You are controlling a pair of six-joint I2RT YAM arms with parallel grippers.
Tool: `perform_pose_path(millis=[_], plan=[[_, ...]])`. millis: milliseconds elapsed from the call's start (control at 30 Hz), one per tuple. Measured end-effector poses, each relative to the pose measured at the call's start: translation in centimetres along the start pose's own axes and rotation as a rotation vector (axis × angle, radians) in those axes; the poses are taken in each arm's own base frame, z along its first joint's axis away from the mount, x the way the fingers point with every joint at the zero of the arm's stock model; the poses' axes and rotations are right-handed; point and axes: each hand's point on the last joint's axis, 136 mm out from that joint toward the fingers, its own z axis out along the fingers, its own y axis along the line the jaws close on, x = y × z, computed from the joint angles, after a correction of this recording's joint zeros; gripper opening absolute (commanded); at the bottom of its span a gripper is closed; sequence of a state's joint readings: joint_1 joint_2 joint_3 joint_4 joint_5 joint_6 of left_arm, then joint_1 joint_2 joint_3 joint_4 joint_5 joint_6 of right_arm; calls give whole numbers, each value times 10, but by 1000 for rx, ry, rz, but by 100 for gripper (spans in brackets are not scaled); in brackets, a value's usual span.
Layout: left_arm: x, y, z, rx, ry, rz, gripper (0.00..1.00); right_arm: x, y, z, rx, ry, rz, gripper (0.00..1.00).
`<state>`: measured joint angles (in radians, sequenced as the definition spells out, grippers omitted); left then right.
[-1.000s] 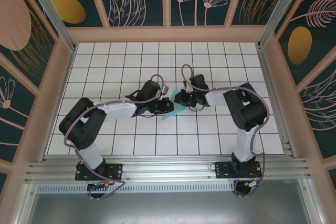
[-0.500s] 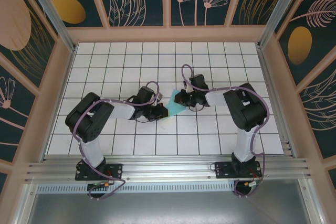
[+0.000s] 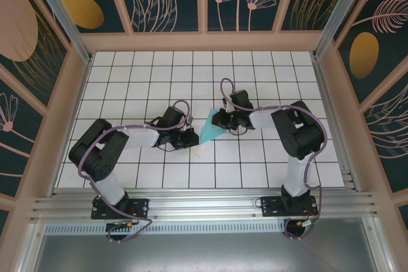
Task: Fold a paper plane with a square sheet of paper (pick it up from the middle)
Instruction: Fourth fold the wing at the center of the table.
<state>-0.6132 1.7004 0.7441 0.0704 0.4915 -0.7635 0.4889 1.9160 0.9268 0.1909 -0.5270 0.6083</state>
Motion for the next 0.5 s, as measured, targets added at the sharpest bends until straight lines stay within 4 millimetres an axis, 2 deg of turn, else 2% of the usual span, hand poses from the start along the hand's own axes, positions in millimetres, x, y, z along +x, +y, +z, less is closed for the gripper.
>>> perform_pose_path(millis=[267, 500], plan=[[-14, -7, -23, -46, -92, 28, 11, -1, 3, 0, -3, 7, 1, 15], [-46, -19, -35, -85, -205, 54, 15, -3, 7, -4, 13, 14, 8, 18]])
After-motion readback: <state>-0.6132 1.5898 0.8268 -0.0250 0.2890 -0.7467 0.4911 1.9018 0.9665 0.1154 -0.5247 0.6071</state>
